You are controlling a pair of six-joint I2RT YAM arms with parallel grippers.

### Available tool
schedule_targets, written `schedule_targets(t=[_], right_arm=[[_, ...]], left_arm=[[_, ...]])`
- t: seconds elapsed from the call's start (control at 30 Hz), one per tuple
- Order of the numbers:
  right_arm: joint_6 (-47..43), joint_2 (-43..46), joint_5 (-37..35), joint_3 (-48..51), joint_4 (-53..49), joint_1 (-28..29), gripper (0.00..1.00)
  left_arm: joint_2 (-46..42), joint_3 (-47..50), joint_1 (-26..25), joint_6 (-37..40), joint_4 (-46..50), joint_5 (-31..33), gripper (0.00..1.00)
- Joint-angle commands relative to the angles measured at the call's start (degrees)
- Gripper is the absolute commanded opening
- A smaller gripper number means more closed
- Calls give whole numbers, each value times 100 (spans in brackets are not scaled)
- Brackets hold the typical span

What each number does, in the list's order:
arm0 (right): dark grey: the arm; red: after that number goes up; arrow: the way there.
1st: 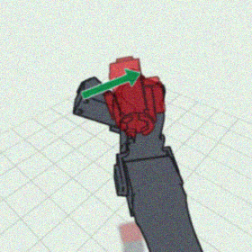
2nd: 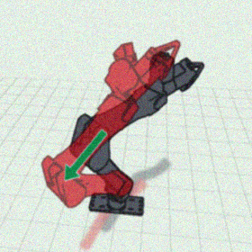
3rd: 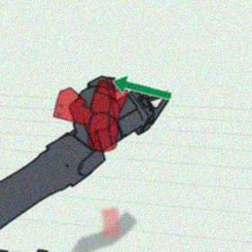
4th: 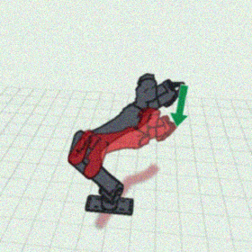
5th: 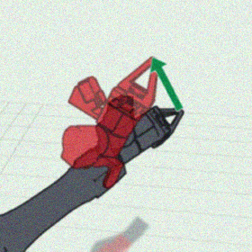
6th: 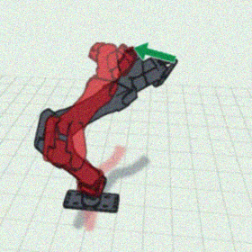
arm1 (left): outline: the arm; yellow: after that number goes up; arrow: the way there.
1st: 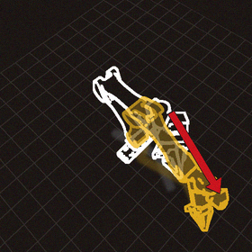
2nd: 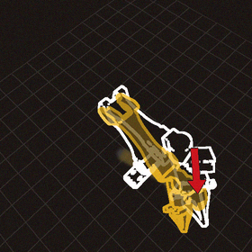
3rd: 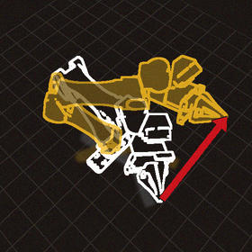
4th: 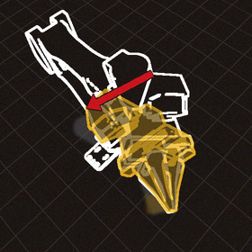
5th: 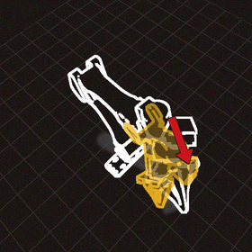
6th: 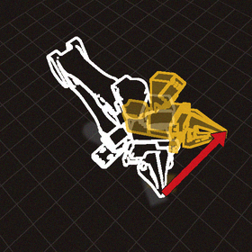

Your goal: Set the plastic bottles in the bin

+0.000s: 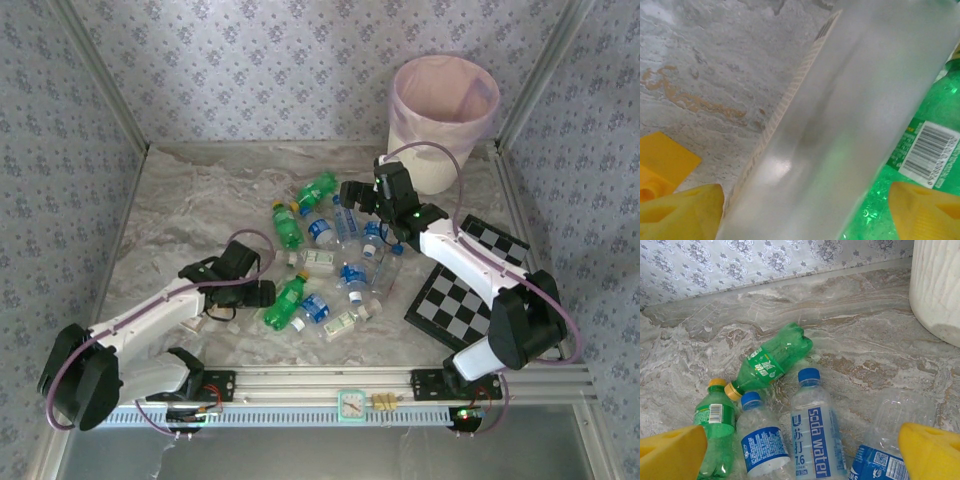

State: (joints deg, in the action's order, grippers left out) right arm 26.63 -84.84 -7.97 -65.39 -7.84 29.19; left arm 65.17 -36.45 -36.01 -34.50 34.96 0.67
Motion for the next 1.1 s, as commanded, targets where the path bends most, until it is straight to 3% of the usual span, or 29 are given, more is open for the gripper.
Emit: schedule_targets(t=[0.0, 0.6, 1.07], right_arm=[[114, 74, -82, 8, 104, 42, 100], [88, 125, -183, -8, -7, 73, 100], [75, 144, -240, -9, -34, 83, 100]], left_arm=[[62, 75, -69, -114, 150, -55, 85], [774, 227, -193, 39, -363, 118, 84], [1093, 229, -240, 83, -587, 109, 74]])
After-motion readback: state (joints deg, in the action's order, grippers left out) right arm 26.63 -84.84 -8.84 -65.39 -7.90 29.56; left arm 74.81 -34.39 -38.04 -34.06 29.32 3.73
